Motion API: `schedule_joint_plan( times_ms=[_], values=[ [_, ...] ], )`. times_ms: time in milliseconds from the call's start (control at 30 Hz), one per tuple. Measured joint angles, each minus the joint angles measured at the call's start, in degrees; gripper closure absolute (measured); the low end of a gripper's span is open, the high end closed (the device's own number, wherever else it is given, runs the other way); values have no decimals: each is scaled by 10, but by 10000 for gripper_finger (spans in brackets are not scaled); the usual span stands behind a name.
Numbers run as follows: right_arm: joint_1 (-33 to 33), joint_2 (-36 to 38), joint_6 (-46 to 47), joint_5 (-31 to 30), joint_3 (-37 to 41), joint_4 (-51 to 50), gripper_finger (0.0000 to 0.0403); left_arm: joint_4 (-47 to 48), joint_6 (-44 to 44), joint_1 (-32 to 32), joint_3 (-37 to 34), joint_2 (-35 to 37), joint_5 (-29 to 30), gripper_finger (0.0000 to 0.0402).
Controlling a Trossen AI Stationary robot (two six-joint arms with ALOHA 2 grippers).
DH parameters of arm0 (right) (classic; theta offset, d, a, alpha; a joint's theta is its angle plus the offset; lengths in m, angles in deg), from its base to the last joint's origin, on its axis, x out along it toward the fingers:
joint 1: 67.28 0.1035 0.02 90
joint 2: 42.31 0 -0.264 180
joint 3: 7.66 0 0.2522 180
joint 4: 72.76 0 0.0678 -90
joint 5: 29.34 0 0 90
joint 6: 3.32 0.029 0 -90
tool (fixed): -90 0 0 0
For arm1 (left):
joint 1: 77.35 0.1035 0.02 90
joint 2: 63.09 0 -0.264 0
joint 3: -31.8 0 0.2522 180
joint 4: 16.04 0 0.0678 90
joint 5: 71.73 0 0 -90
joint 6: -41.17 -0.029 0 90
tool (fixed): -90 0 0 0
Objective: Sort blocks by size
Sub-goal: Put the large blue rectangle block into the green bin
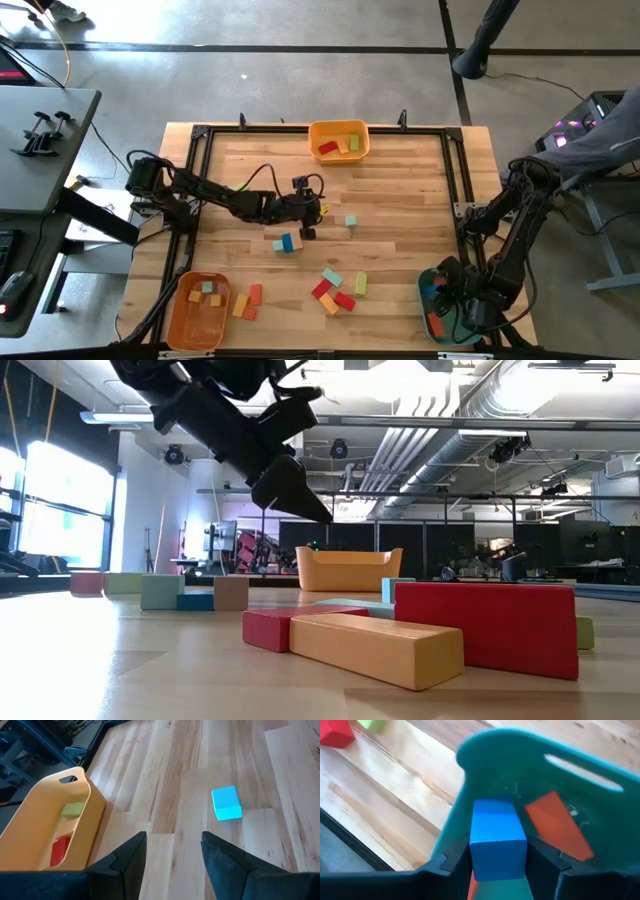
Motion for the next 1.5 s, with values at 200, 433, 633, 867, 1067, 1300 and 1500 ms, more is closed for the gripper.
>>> schedule_joint_plan(
  times_ms=[200,433,633,867,1067,1300,1500],
  values=[
    [2,0,-1,-2,0,-9,241,0,0,-5,0,0,0,225],
    [1,1,5,9,0,-25,175,0,-1,-5,0,0,0,225],
    [2,12,3,41,-25,-40,165,0,-1,-5,0,0,0,225],
    [-5,12,-27,-17,-21,-64,171,-14,0,-5,0,0,0,225],
    [-23,12,-25,-7,14,-40,209,-18,0,-6,0,0,0,225],
    [-41,12,-68,10,32,7,250,-18,-1,-6,0,0,0,225],
    [-38,12,-70,142,20,59,285,-17,0,-6,0,0,0,225]
  ],
)
